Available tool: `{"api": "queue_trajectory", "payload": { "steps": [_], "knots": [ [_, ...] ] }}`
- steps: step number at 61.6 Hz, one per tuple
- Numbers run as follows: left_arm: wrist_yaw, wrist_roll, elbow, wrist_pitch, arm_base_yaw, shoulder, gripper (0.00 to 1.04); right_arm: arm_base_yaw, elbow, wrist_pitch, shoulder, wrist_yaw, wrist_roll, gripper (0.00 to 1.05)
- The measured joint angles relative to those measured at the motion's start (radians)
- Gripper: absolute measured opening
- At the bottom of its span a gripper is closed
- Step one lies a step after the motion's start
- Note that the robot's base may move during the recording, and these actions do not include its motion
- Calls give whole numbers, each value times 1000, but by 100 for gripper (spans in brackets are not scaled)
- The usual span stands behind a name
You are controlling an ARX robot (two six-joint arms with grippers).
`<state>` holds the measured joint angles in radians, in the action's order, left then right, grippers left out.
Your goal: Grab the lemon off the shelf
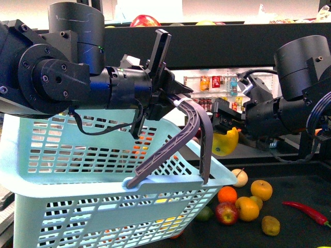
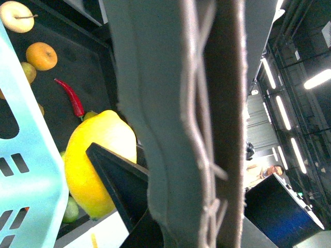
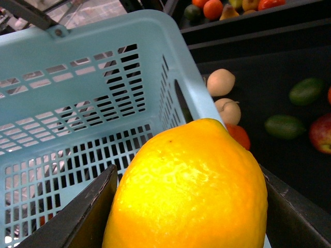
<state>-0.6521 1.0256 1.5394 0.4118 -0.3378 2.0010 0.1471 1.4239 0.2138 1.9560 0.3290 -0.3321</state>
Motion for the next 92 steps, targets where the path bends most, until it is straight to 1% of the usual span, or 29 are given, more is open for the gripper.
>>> {"api": "queue_trajectory", "payload": {
  "steps": [16, 27, 31, 36, 39, 44, 51, 57, 67, 76, 83, 89, 90, 92],
  "knots": [
    [1, 0, 0, 0, 0, 0, 8, 48, -5, 2, 30, -45, -25, 71],
    [1, 0, 0, 0, 0, 0, 8, 72, -5, 3, 64, -58, -39, 72],
    [1, 0, 0, 0, 0, 0, 8, 78, -5, 10, 67, -60, -40, 80],
    [1, 0, 0, 0, 0, 0, 8, 80, -4, 14, 67, -69, -40, 94],
    [1, 0, 0, 0, 0, 0, 8, 80, -4, 14, 66, -71, -40, 99],
    [2, 0, 0, 0, 0, 0, 8, 76, -4, 14, 66, -79, -37, 97],
    [1, 2, 0, 0, 0, 0, 8, 52, -5, 14, 53, -119, -3, 97],
    [1, 6, 0, 0, 0, 0, 8, 16, -36, 28, -4, -181, 73, 97],
    [5, 6, 0, 0, 0, 0, 8, -59, -178, 72, -204, -218, 177, 97],
    [1, 8, 0, 0, 0, 0, 8, -108, -397, 133, -450, -254, 255, 97],
    [1, 8, 0, 0, 0, 0, 8, -129, -589, 112, -674, -238, 290, 97],
    [1, 8, 0, 0, 0, 0, 8, -149, -735, 48, -895, -232, 299, 97],
    [1, 8, 0, 0, 0, 0, 8, -150, -747, 43, -917, -237, 299, 97],
    [2, 8, 0, 0, 0, 0, 8, -149, -799, 39, -1007, -288, 306, 91]
  ]
}}
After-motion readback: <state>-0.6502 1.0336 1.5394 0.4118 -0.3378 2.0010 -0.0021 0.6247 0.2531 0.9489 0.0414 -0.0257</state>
